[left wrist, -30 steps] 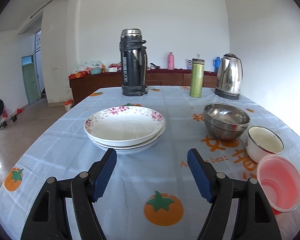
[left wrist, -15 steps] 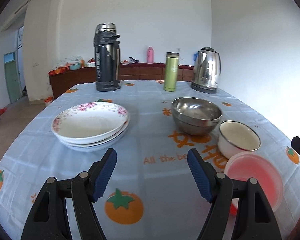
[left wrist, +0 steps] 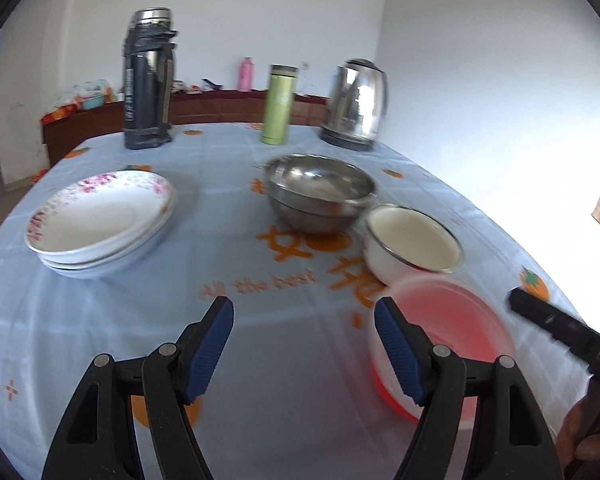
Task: Organize plates and bowls
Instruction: 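Close the left and right tools on the rim of the pink basin, then lift the pink basin with both tools and lower it into the steel bowl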
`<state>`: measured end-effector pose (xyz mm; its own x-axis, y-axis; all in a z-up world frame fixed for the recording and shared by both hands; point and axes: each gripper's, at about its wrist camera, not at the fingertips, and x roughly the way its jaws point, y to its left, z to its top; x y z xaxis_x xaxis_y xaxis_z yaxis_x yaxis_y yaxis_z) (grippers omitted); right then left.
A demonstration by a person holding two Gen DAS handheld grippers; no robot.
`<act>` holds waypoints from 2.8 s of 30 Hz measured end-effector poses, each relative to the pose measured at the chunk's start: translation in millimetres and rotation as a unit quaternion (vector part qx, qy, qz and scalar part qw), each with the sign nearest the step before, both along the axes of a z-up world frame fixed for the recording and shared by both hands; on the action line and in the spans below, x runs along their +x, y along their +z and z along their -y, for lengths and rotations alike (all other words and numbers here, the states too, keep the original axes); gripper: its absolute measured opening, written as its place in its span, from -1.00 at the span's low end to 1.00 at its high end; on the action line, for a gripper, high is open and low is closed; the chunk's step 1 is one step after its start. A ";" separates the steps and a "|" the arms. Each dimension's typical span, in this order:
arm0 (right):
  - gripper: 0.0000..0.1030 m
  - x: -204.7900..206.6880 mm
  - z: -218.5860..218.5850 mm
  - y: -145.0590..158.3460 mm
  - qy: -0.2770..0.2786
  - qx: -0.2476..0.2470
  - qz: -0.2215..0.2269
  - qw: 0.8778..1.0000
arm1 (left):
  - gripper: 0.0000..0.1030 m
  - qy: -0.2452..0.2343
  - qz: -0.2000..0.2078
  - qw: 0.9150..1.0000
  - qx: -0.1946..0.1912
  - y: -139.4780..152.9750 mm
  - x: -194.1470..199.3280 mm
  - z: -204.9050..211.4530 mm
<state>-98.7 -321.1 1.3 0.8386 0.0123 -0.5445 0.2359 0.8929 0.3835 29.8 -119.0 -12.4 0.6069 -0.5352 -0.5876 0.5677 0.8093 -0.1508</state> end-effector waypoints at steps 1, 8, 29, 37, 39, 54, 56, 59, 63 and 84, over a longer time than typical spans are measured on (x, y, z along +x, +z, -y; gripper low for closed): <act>-0.04 -1.0 -4.7 -2.0 0.007 -0.001 -0.003 1.000 | 0.45 -0.004 0.001 1.000 0.001 0.1 -2.9 2.2; -0.30 -1.2 -21.6 -11.6 0.030 -0.001 -0.022 0.999 | -0.07 -0.028 -0.013 0.999 0.015 -6.8 -13.7 17.3; -0.72 39.2 -40.1 40.3 0.049 -0.038 0.012 0.998 | -0.56 -0.003 0.001 0.999 -0.032 32.5 7.6 12.9; -0.72 108.0 -22.6 57.3 0.043 -0.038 0.032 0.998 | -0.56 0.037 0.058 0.997 -0.045 70.6 51.6 31.3; -0.72 124.5 -15.4 56.8 0.038 -0.027 0.035 0.998 | -0.56 0.048 0.065 0.996 -0.042 70.9 66.2 39.7; -0.72 195.9 10.0 23.5 0.016 -0.027 -0.011 0.999 | -0.56 0.096 -0.002 0.995 -0.034 29.4 144.7 76.2; -0.72 199.2 10.7 19.4 0.015 -0.031 -0.018 0.999 | -0.56 0.096 -0.006 0.995 -0.023 23.2 148.6 80.3; -0.70 202.2 10.7 15.3 0.014 -0.034 -0.025 0.999 | -0.56 0.097 -0.008 0.995 -0.015 17.9 150.4 82.5; -0.67 204.3 8.1 11.3 0.015 -0.042 -0.029 0.999 | -0.56 0.100 0.002 0.995 -0.004 16.8 150.3 85.8; 0.11 185.0 21.8 16.1 -0.027 -0.020 0.005 0.999 | 0.28 0.153 0.071 0.986 0.014 21.5 141.1 79.5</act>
<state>86.3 -342.9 17.3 0.8425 -0.0540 -0.5360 0.2802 0.8937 0.3504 170.9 -198.5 9.1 0.8149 -0.2988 -0.4966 0.3104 0.9486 -0.0615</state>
